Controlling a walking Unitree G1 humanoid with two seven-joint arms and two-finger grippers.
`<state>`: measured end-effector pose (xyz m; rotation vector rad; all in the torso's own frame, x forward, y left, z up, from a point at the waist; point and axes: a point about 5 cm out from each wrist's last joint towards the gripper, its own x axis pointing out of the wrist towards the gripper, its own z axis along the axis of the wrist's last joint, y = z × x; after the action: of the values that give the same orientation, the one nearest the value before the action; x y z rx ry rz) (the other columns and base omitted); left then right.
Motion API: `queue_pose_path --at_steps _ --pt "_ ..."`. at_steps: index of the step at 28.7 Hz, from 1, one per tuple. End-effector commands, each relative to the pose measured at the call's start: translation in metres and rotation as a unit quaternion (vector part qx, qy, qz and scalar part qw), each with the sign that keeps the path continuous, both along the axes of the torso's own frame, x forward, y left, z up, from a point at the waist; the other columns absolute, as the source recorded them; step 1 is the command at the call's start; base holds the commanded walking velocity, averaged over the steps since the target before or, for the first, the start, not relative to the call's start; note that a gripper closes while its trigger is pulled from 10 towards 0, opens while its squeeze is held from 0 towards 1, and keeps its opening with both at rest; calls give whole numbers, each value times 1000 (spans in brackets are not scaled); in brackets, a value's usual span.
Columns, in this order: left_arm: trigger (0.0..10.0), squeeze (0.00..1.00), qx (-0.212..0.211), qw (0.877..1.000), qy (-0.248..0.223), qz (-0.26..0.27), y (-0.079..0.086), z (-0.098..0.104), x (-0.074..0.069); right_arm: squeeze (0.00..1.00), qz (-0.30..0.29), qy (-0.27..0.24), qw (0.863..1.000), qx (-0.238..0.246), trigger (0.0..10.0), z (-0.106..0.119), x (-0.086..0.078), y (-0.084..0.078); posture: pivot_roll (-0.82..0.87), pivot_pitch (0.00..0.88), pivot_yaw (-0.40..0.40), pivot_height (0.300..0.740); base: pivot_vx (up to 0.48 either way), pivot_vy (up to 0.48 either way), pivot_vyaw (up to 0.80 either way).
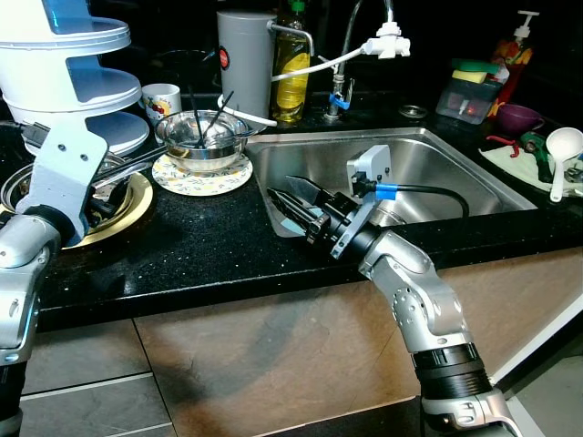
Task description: Kitchen organization
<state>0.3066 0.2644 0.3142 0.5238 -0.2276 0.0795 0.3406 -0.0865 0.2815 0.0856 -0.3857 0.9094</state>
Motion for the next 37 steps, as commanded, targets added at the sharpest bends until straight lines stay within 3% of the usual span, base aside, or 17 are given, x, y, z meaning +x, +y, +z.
queue_pose_path --at_steps 1,4,6,12,15,26,30,34,37 --pt "10000 0 -13 999 9 33 11 -4 -1 0 12 5 1000 -5 10000 -2 0 2 29 108 -64 740 0 0 0" --pt "10000 0 -7 999 19 46 16 -5 -1 0 19 5 1000 -8 10000 -2 -1 5 29 95 -67 740 0 0 0" --pt "10000 0 42 998 33 31 13 -9 0 0 28 4 1000 -10 10000 -2 -2 7 31 89 -70 740 0 0 0" --pt "10000 0 69 997 25 -18 2 -3 0 0 31 5 999 -11 10000 -1 0 7 33 88 -73 740 0 0 0" --pt "10000 0 86 996 28 4 4 -4 -1 0 29 4 1000 -11 10000 0 1 7 33 93 -72 740 0 0 0" --pt "10000 0 71 997 27 -18 -3 -9 -2 0 17 12 1000 -9 10000 -3 1 3 32 105 -80 740 0 0 0" --pt "10000 0 48 999 5 -9 -1 -2 -6 0 5 24 1000 8 10000 -4 3 -1 35 109 -87 740 0 0 0" --pt "10000 0 18 999 13 -44 -6 -1 -9 0 9 25 1000 9 10000 -4 3 -1 38 111 -90 740 0 0 0" --pt "10000 0 45 995 43 -78 -17 -9 -10 0 21 23 1000 1 10000 -5 0 2 40 125 -98 740 0 0 0"
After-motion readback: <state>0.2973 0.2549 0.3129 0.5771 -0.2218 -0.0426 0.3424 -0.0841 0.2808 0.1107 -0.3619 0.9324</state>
